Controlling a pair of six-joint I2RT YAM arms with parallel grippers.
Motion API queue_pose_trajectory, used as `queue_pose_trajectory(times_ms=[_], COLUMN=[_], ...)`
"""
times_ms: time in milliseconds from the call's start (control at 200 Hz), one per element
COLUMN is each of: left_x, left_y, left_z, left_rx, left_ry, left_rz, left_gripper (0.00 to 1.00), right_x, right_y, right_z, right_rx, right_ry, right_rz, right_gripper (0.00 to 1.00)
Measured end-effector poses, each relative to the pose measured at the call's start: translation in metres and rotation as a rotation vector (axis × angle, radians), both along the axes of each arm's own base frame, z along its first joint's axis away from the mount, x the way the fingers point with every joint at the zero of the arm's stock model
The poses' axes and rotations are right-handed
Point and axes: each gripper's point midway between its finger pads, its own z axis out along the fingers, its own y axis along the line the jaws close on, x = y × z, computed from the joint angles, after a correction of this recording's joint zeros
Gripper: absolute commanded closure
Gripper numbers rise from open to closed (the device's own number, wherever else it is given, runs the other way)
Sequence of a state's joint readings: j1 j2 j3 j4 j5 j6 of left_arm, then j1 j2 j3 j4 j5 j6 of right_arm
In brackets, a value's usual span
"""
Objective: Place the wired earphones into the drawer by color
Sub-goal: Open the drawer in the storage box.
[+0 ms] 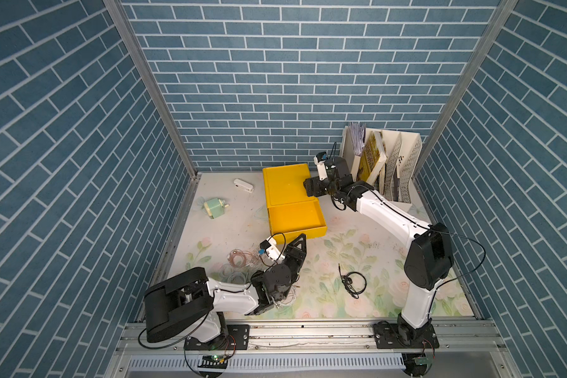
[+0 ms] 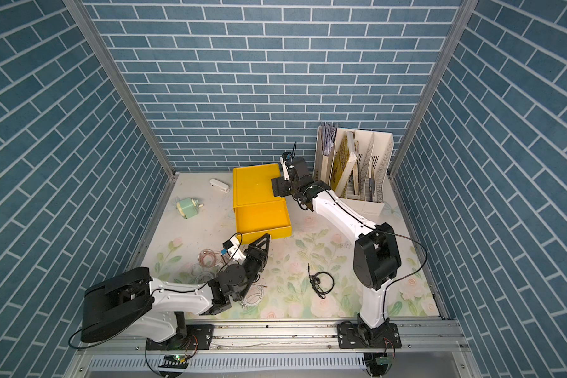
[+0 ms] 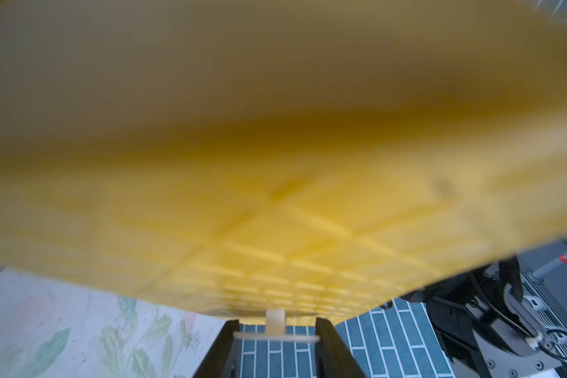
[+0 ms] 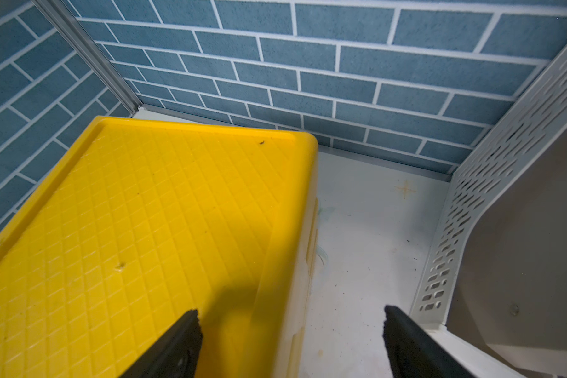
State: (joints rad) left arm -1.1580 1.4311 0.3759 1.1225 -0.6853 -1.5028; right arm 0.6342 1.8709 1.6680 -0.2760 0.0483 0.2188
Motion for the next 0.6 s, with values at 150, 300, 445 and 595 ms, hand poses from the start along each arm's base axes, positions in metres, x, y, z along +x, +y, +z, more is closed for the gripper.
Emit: queue_pose_trajectory(times_ms=[150,300,445,595], left_x=[-0.003,-0.007,-0.019,-0.033], left_y=[-0.001,-0.001,0.002,0.012], left_z=[-0.002,-0.006,0.0,0.014], left_rx=[-0.008,0.009,0.046,0.06], left_ry=[0.006,0.02,0.025,0.022], left_rz=[0.009,0.0,-0.021,-0.037], left_gripper=[0.56,0.36,0.11,0.03], right_x=[0.0,0.0,-0.002,-0.009], right_y=[0.0,-0.001,-0.002,-0.01], right_z=[0.0,0.0,0.002,0.005], right_rx=[-0.001,-0.004,-0.01,-0.036], right_ry=[0.0,0.0,0.0,0.013], right_rz=[-0.001,-0.002,-0.001,-0.001], right_gripper=[0.1,0.08,0.06,0.06])
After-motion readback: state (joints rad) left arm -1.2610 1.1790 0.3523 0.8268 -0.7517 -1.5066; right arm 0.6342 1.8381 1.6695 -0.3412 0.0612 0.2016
